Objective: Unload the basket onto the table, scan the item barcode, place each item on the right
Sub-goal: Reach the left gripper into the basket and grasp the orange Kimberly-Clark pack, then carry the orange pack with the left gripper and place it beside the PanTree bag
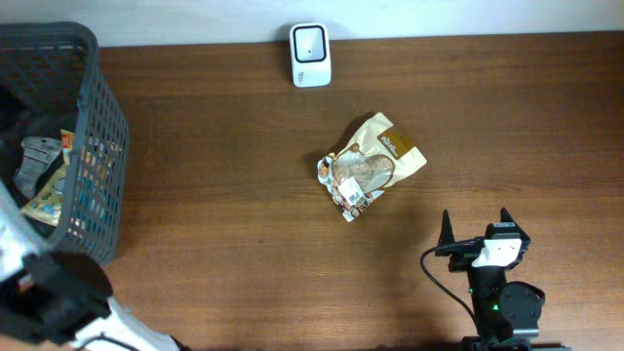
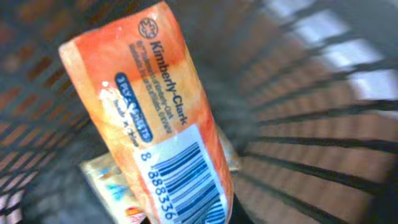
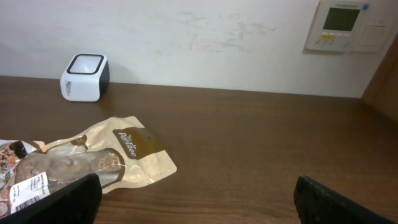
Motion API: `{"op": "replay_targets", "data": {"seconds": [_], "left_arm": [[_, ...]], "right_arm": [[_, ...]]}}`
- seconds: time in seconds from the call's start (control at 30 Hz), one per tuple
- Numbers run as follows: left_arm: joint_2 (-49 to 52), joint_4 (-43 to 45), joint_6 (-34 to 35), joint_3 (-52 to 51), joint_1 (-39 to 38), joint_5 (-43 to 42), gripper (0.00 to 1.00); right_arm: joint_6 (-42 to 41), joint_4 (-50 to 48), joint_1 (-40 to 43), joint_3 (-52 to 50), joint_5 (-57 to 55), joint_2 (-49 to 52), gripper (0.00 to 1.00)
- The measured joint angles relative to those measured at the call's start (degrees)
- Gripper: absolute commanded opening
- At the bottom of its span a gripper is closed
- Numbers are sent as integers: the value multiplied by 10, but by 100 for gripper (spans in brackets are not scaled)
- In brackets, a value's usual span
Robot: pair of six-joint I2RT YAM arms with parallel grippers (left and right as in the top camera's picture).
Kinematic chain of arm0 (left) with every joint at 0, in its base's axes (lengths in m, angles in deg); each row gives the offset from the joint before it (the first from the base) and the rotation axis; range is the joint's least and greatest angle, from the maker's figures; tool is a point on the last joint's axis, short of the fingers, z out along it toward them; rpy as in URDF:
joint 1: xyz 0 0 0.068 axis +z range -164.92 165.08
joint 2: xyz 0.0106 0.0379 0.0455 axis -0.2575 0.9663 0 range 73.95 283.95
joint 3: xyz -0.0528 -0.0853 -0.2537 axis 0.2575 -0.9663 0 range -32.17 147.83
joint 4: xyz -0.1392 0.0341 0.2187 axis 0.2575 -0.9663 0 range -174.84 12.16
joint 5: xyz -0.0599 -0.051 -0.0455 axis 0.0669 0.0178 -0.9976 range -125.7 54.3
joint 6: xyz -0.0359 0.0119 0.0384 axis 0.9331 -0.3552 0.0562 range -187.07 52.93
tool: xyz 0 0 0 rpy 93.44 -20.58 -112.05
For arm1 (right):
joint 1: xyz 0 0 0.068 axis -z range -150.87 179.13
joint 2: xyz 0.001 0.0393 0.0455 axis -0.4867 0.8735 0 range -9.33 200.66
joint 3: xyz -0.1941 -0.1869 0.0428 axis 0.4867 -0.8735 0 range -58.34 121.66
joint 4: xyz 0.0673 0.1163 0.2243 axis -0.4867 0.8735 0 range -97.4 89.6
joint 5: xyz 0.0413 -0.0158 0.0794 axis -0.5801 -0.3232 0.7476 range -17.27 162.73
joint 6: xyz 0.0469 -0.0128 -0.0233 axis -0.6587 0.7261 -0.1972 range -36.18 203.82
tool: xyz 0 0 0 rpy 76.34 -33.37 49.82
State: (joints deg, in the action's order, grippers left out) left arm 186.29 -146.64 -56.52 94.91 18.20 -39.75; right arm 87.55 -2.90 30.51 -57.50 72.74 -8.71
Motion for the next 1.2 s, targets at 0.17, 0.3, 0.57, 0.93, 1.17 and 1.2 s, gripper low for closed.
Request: {"op": "replay_targets", "data": {"seconds": [0.17,0.3,0.57,0.93,1.17,1.2], "left_arm": [[-94,18,0,2,-21,-210,0],[-120,2,0,3,-127,-302,0],[-80,-5,0,-50,-456,-165,0],[161,-5,0,-102,-658,70,0],[205,4,0,-102,-671,158,7],[208,6,0,-102,-671,150,12]], "right_arm": [[0,0,0,0,0,0,98],[0,0,0,0,0,0,98],[0,0,0,0,0,0,98],[0,0,0,0,0,0,99],[0,0,0,0,0,0,98],[0,0,0,0,0,0,98]]}}
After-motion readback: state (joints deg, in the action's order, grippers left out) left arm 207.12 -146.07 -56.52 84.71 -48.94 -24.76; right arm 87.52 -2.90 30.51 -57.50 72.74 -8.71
